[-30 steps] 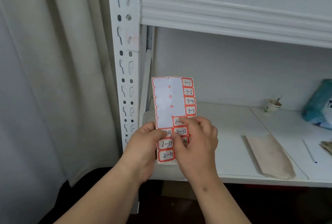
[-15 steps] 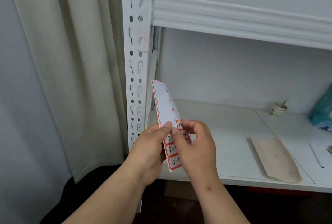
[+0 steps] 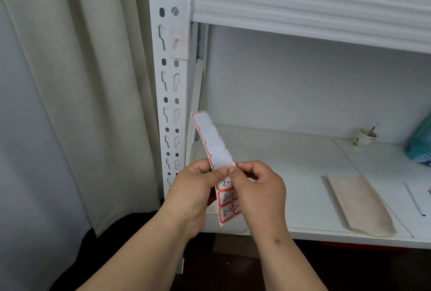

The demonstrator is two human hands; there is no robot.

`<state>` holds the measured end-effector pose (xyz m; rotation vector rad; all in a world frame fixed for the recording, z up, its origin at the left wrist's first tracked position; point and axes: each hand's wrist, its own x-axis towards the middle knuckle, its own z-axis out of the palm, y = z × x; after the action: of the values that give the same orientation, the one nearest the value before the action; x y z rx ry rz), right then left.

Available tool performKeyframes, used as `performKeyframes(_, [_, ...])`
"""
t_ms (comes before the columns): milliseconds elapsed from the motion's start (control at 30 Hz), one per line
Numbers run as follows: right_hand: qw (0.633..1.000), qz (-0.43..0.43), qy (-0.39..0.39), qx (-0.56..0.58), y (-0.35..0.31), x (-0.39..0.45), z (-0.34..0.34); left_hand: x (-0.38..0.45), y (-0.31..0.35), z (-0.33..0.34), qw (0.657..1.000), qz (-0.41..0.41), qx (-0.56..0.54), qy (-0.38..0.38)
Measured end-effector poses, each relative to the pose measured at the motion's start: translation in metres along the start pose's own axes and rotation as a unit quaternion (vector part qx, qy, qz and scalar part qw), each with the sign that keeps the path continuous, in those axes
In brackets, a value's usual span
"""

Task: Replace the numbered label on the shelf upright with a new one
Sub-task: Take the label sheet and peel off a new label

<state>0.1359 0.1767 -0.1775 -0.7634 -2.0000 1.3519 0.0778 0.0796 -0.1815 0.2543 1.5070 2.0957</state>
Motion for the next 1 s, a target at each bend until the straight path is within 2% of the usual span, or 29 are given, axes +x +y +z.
performKeyframes(367, [0.995,0.067,-0.025,0.064,-0.004,0.008,-0.007,0.005,0.0,0.004,0.999,-0.013,0.028,0.035])
performKeyframes(667, [0.98,0.145,-0.051,0.125,-0.001,0.014,-0.008,0.005,0.002,0.01,0.992,0.022,0.064,0.104])
performKeyframes(867, [0.916,0.283,-0.06,0.278,0.012,0.025,-0.009,0.003,0.004,0.007,0.984,0.028,0.135,0.113])
performKeyframes(1000, [0.883,0.318,-0.036,0.343,0.015,0.027,-0.011,0.003,0.003,0.006,0.985,0.026,0.128,0.108])
